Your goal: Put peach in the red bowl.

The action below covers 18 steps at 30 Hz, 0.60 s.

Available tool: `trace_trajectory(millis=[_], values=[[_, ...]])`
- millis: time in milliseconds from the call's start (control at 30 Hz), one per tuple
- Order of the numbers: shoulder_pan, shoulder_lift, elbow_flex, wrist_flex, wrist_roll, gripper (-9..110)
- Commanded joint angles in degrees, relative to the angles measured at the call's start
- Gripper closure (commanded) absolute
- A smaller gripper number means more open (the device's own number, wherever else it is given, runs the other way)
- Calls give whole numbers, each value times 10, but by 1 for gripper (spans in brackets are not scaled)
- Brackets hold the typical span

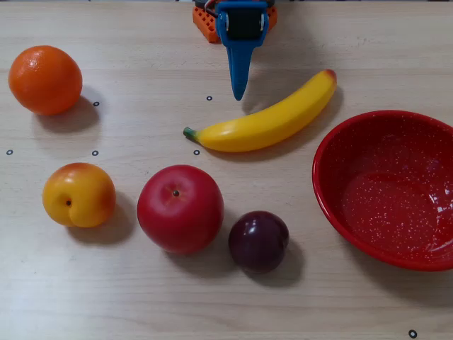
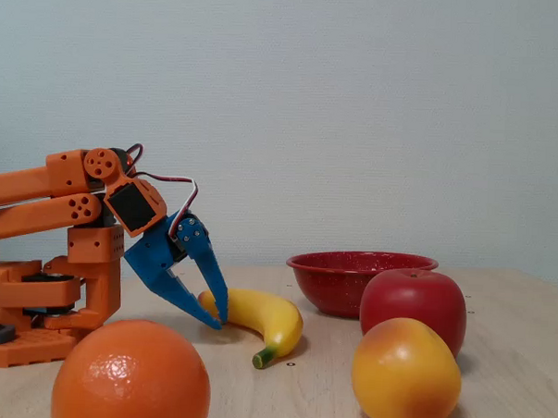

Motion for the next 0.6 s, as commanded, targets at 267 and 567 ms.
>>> trace_trajectory(millis=[267,567], values=[[25,-35,-73,-18,-29,102],[75,-127,-203,37,-66,102]])
